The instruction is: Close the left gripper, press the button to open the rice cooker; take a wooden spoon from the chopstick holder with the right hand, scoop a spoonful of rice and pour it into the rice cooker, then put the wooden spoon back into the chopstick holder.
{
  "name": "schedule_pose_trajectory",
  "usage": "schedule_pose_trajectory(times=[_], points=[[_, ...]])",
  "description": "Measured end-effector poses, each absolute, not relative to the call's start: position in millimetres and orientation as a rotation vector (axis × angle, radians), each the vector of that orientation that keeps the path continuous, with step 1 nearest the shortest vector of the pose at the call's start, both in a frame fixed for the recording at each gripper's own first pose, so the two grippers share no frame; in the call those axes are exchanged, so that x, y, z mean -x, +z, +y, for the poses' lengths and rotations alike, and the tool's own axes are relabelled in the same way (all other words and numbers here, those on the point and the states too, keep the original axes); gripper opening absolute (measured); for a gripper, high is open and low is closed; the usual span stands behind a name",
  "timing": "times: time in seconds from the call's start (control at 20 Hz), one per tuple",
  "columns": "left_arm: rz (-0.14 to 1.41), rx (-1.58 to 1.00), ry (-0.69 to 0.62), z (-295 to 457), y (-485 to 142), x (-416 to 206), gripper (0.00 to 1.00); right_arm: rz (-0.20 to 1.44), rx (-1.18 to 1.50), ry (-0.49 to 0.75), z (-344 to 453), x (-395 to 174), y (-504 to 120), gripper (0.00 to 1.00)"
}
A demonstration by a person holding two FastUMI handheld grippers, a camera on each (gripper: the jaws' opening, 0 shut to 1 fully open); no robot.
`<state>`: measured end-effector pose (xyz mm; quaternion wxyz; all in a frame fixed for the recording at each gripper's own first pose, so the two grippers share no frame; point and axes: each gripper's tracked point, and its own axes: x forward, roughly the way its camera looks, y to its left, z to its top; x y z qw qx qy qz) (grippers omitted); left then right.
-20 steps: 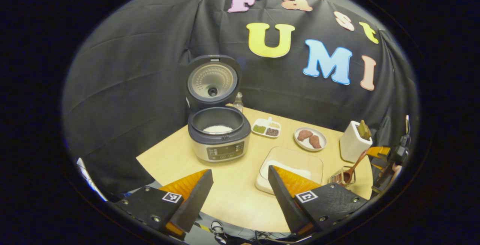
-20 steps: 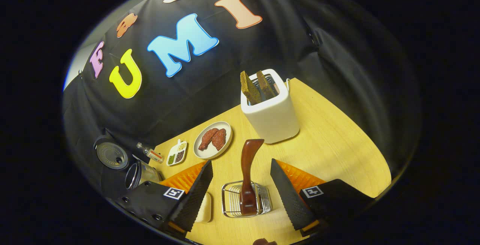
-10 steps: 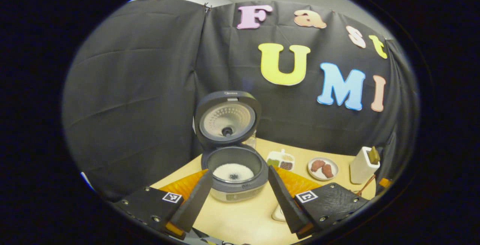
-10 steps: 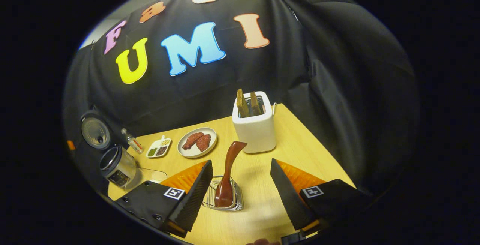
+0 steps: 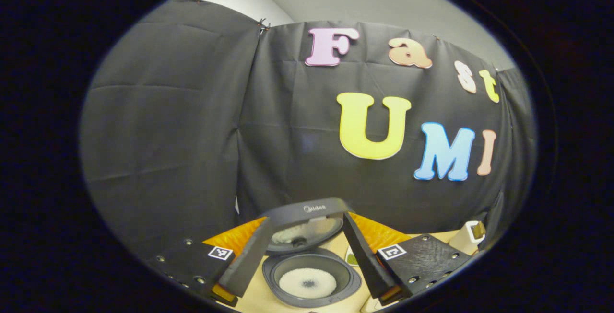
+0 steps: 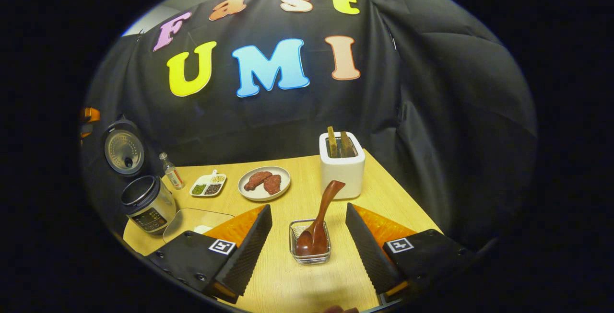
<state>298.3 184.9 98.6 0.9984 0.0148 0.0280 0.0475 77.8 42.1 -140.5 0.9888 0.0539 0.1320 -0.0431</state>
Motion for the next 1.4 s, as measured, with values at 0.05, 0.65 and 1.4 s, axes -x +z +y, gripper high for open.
schedule_pose_trajectory(times=[0.05,0.65,1.4], points=[[0.050,-0.002,0.072,187,106,-316,0.92,0.262,-0.096,-0.095,50,-77,-140,0.98],[0.345,0.136,0.022,217,42,-437,0.96,0.209,-0.084,-0.181,69,-53,-125,0.98],[0.700,0.115,-0.057,154,-81,-339,0.96,0.266,-0.142,-0.180,36,-48,-156,0.98]])
